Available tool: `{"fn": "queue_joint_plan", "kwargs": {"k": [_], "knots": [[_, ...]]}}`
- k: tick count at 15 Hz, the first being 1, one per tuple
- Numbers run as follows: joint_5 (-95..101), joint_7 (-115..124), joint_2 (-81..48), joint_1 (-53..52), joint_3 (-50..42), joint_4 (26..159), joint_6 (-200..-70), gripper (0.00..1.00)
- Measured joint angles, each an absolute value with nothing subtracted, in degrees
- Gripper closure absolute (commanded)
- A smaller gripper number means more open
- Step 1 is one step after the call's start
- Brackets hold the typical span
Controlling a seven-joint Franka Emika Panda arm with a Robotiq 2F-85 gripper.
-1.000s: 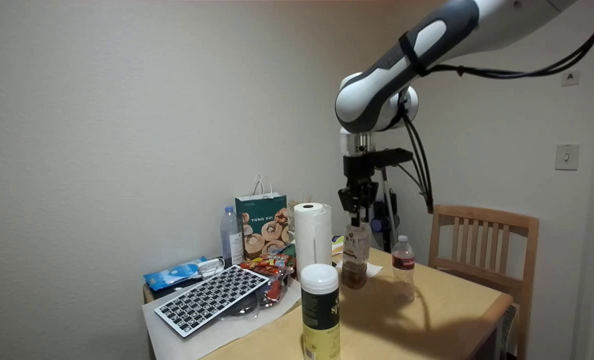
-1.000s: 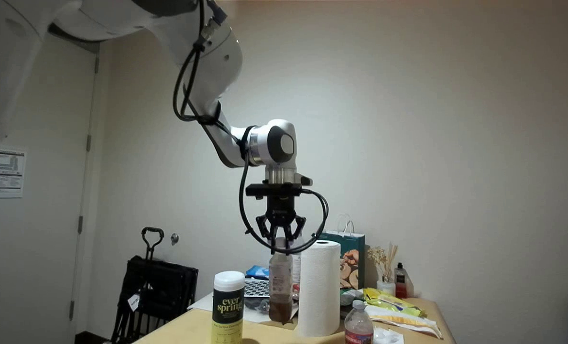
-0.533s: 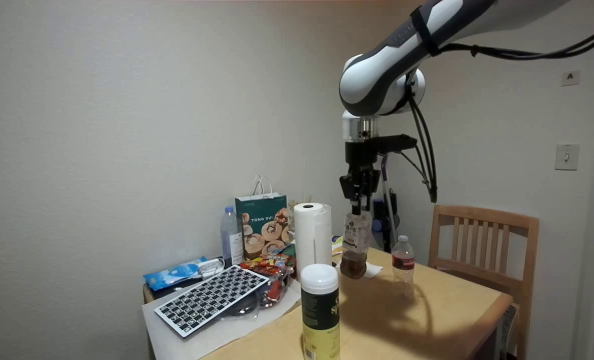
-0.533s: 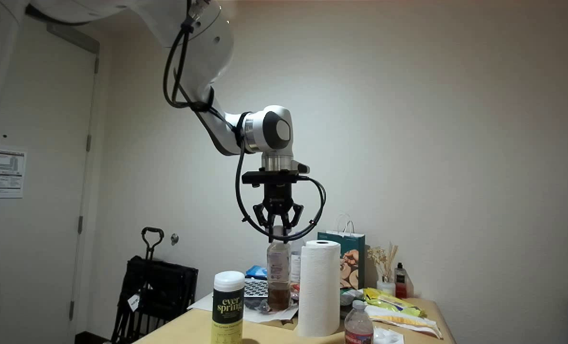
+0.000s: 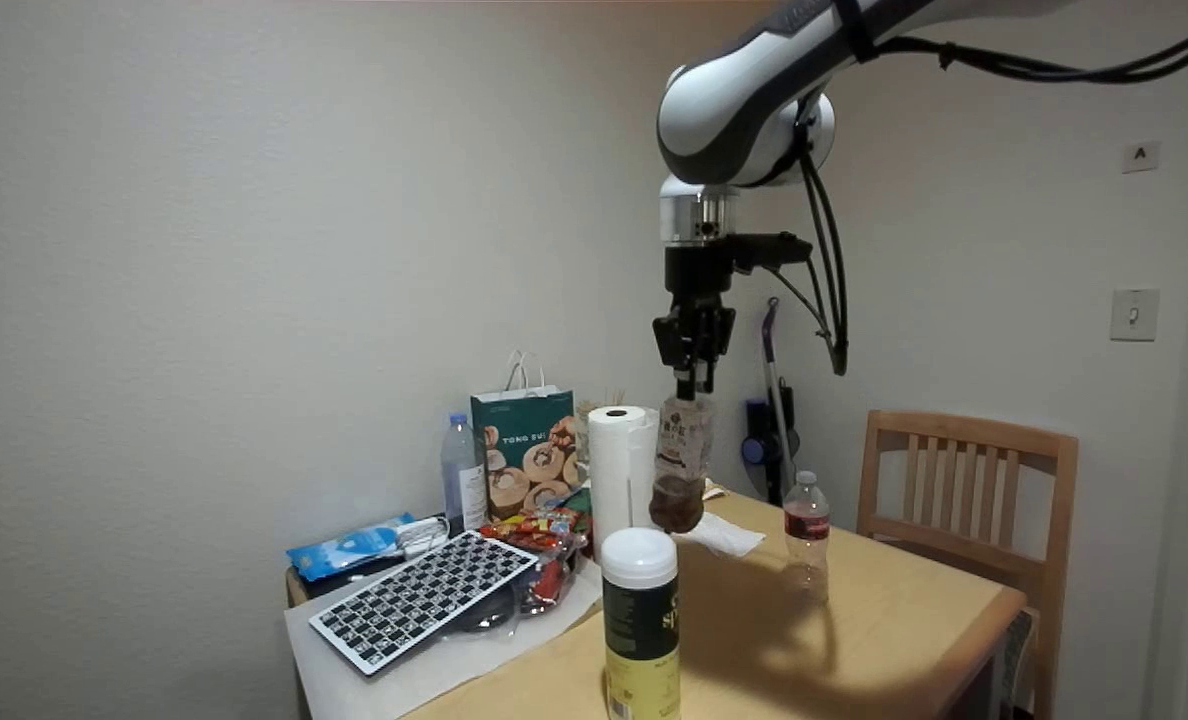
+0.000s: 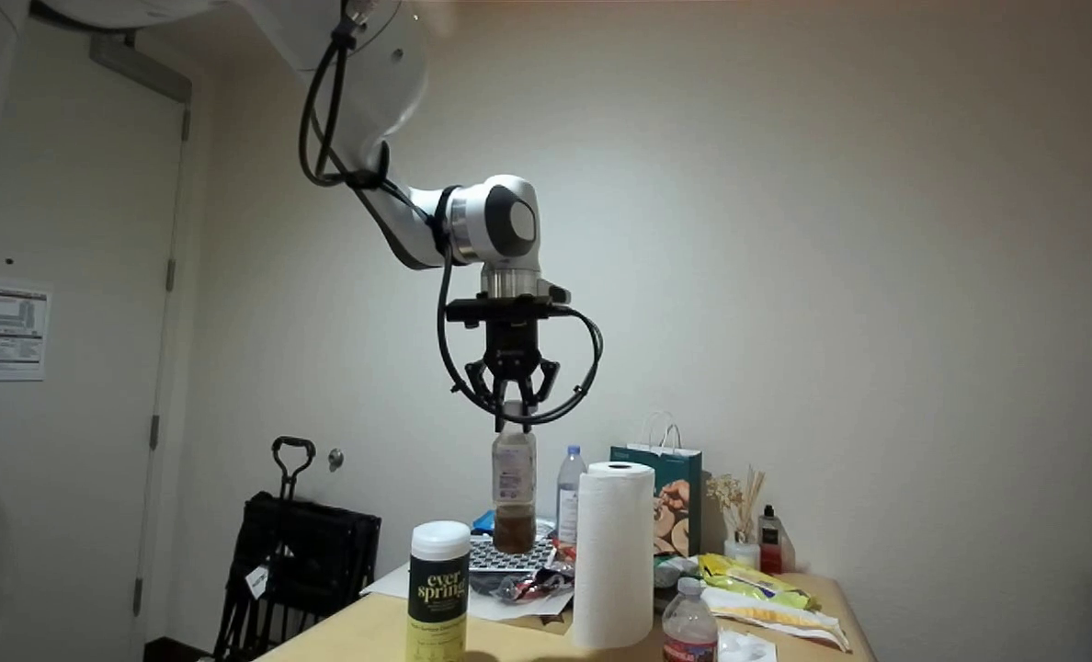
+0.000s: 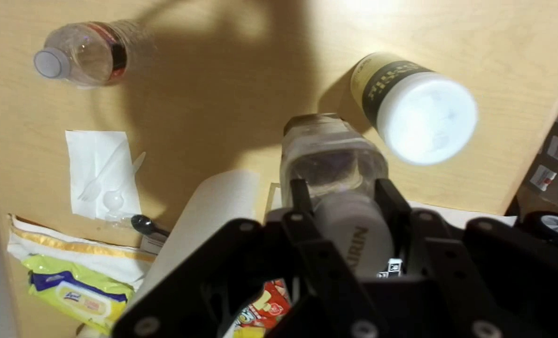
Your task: Put the plastic bottle on top of the ever spring bottle.
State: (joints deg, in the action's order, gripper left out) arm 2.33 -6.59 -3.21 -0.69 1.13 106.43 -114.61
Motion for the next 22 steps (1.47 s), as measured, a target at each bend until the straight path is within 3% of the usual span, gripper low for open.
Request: {"fn": "queue_joint_plan", "kwargs": {"k": [11,12,15,16,22], "knots": [[5.24,-6.61,-4.94,-6.44,5.49,92.26,-91.13,0.87],[6.6,-6.77,-5.81,-6.69,5.64,91.4,-91.14,0.62],[10.74,-7.12,-8.25,-7.14,5.79,89.94,-91.55,0.62],[10.95,-7.15,-8.67,-7.14,5.79,89.69,-91.56,0.87],[8.92,-7.17,-9.22,-7.14,6.33,89.44,-93.53,0.87]]}}
